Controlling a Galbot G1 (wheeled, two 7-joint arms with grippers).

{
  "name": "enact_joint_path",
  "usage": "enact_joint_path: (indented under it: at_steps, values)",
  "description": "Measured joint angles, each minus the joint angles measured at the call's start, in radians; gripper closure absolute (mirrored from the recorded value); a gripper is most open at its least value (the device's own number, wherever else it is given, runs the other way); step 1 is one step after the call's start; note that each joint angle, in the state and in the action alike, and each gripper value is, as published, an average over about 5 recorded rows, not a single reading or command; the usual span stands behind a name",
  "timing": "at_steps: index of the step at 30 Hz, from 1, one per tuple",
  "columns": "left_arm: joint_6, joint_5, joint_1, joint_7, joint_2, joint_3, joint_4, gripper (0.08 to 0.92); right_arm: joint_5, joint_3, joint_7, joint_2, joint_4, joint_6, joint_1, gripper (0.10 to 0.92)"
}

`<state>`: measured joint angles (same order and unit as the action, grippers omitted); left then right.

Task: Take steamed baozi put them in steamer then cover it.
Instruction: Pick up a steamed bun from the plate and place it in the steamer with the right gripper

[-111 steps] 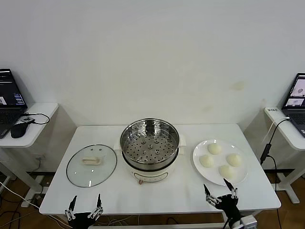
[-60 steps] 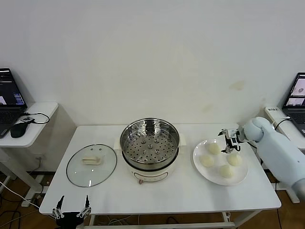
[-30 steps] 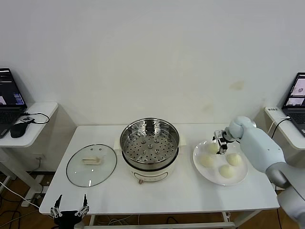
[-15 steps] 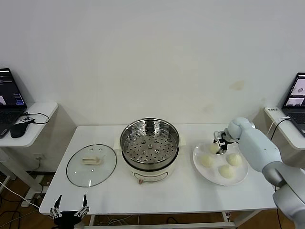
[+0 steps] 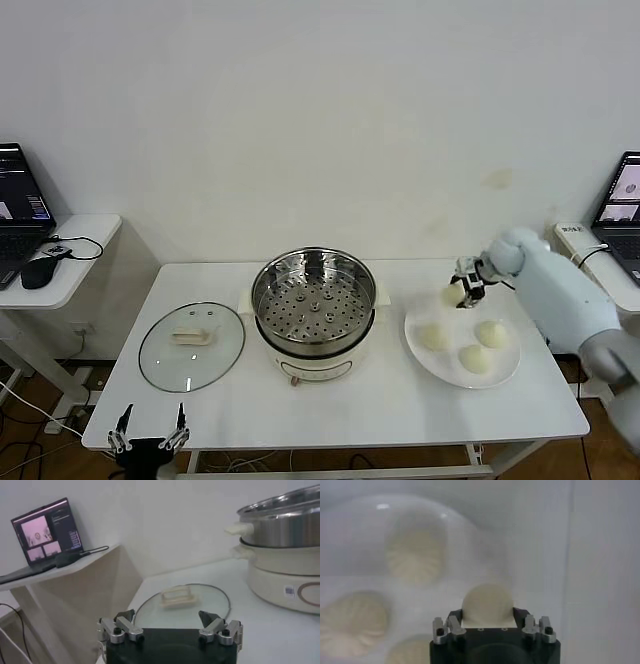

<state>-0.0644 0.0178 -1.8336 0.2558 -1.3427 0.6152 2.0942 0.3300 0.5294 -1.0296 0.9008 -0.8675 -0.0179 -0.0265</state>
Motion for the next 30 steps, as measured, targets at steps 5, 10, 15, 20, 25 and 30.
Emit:
enact_joint_path:
  at_steps: [5,10,15,20,25,30]
  values:
    - [0.017,0.031,0.012,-0.004,0.009,-0.001,-0.006,0.177,-0.148,0.092,0.001,-0.07,-0.135,0.036,-0.088,0.374]
    - [0.05,0.091,0.029,-0.015,0.012,0.002,-0.02,0.177,-0.287,0.2,0.012,-0.099,-0.245,0.051,-0.2,0.372]
    - [0.084,0.149,0.048,-0.027,0.01,-0.002,-0.029,0.177,-0.408,0.309,0.031,-0.089,-0.307,0.053,-0.312,0.372]
    - [0.101,0.18,0.065,-0.03,0.008,-0.004,-0.035,0.177,-0.491,0.404,0.054,-0.03,-0.33,0.041,-0.4,0.372]
    - [0.115,0.2,0.075,-0.031,0.004,-0.004,-0.04,0.177,-0.519,0.488,0.078,0.07,-0.317,0.007,-0.448,0.372]
    - [0.124,0.212,0.08,-0.03,0.0,0.0,-0.042,0.177,-0.488,0.559,0.102,0.172,-0.285,-0.045,-0.461,0.372]
